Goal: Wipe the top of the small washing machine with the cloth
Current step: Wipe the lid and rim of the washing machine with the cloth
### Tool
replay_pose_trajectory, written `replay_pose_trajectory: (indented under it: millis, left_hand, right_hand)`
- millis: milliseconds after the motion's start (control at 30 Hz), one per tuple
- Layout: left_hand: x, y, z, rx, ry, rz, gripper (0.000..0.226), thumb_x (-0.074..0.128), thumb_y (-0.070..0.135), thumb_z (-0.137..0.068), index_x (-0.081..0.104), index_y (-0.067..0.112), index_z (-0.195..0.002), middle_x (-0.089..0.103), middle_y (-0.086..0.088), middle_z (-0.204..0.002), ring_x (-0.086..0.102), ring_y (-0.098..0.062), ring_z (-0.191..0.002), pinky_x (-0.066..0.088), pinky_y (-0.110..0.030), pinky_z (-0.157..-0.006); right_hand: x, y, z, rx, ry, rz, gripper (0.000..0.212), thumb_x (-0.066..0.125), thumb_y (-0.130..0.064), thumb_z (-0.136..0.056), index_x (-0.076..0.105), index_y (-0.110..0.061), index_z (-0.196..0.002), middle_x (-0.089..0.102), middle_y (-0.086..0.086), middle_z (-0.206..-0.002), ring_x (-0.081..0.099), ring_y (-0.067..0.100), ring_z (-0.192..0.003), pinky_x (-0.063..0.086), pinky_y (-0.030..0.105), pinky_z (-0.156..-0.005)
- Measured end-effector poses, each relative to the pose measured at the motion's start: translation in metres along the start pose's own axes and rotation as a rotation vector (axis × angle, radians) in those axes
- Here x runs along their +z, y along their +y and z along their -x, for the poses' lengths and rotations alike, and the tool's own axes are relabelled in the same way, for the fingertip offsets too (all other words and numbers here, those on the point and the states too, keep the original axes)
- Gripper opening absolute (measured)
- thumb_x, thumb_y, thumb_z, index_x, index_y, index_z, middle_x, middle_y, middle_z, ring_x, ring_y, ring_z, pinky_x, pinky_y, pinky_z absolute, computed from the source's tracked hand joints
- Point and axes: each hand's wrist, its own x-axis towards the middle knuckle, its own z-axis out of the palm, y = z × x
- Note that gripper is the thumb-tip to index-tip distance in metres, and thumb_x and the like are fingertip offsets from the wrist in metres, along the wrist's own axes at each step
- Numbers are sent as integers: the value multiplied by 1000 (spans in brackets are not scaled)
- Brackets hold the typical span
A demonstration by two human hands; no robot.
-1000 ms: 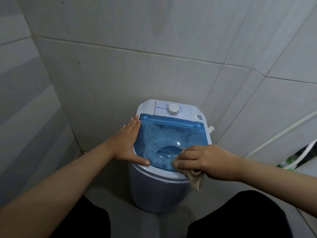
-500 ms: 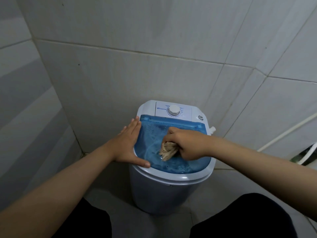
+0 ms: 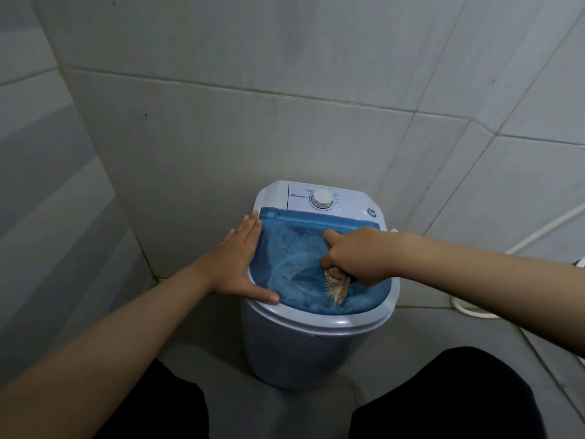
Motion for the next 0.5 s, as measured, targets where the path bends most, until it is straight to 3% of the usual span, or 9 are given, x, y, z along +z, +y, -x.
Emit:
replay_pose_trajectory:
  millis: [100,167,267,333,433,500]
  left_hand:
    - [0,0,0,-1,-1,0,147,52,90,-46,-24,11,-144,-36,-2,-150,-30,-14,-138,-12,-34,-113]
    - [0,1,0,-3,-2,-6,147,52,90,-46,-23,11,-144,-36,-2,-151,-29,-15,-139,-12,-33,-112]
    - [-1,0,-1,-9,-10,-15,147,52,90,-46,-24,10,-143,-36,-3,-151,-29,-16,-139,-11,-35,-114]
    - [-1,0,-1,-11,-20,-22,148,50,92,-45,-25,10,-143,-36,-4,-150,-29,-16,-139,-12,-34,-113]
    - [-2,1,-1,-17,-23,-28,151,45,96,-40,-25,9,-143,-35,-5,-151,-29,-17,-139,-12,-34,-113]
    - [-2,2,-2,-21,-25,-25,152,44,96,-39,-25,9,-143,-35,-5,-151,-29,-17,-139,-12,-34,-113]
  right_hand:
    - [-7,7,2,20,-62,-11,31,59,-21,-83,56,-24,-113,42,8,-115,59,31,-78,46,36,-64]
    - [-10,17,5,62,-25,-151,25,62,-26,-81,58,-23,-106,44,4,-112,60,29,-81,48,36,-69]
    - [-2,23,10,74,256,-412,33,59,-16,-80,57,-26,-112,49,0,-110,58,25,-93,48,36,-76]
    - [11,10,11,-3,441,-484,56,51,-1,-72,55,-32,-119,54,-5,-117,58,23,-104,52,43,-79]
    - [38,-23,7,-136,513,-375,62,51,0,-76,51,-35,-127,53,-6,-134,56,24,-113,55,42,-79]
    - [58,-34,4,-157,591,-287,58,54,-2,-81,48,-31,-131,53,-2,-138,58,29,-108,55,41,-74]
